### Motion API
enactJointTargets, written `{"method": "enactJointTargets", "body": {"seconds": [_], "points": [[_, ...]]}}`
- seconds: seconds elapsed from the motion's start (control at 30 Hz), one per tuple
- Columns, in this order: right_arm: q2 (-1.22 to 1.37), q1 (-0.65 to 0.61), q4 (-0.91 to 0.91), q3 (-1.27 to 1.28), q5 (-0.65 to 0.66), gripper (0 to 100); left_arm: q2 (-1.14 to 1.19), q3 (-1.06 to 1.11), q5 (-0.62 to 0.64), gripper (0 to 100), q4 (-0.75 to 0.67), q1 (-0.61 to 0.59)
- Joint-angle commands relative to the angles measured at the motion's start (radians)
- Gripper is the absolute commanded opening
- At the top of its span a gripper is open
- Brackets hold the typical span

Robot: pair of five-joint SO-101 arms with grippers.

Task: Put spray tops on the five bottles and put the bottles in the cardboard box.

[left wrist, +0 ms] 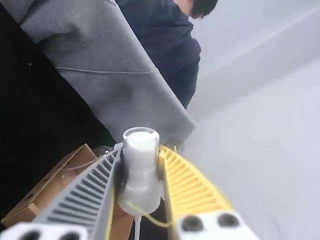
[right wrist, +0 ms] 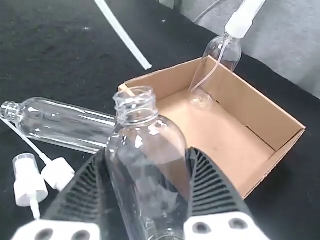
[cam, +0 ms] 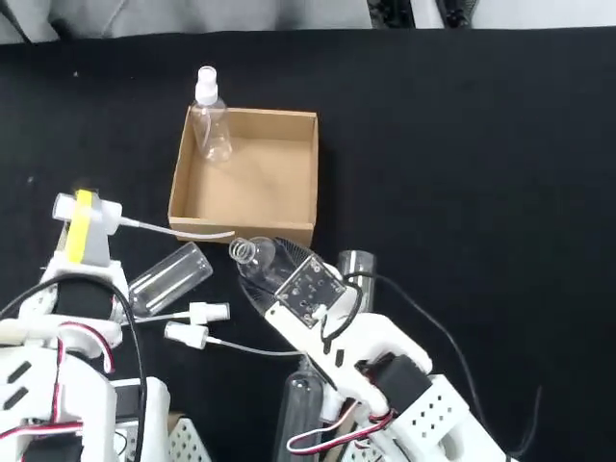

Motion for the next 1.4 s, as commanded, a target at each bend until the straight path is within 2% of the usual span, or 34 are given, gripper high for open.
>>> {"method": "enactJointTargets", "body": {"seconds": [0.0, 0.33, 0.57, 0.9, 1.13, 1.37], "points": [[-0.021, -0.017, -0.032, -0.008, 0.009, 2.5, -0.040, 0.013, -0.044, 3, -0.003, 0.016], [-0.021, -0.017, -0.032, -0.007, 0.008, 2.5, -0.092, 0.054, -0.049, 3, 0.014, 0.019], [-0.021, -0.017, -0.032, -0.004, 0.008, 2.5, -0.092, 0.056, -0.089, 3, 0.038, 0.142], [-0.021, -0.017, -0.032, -0.004, 0.008, 2.5, -0.094, 0.051, -0.089, 3, 0.037, 0.140], [-0.021, -0.017, -0.032, -0.004, 0.008, 2.5, -0.094, 0.018, -0.048, 3, 0.028, 0.038], [-0.021, -0.017, -0.032, -0.004, 0.009, 2.5, -0.094, 0.016, -0.044, 3, 0.021, 0.028]]}}
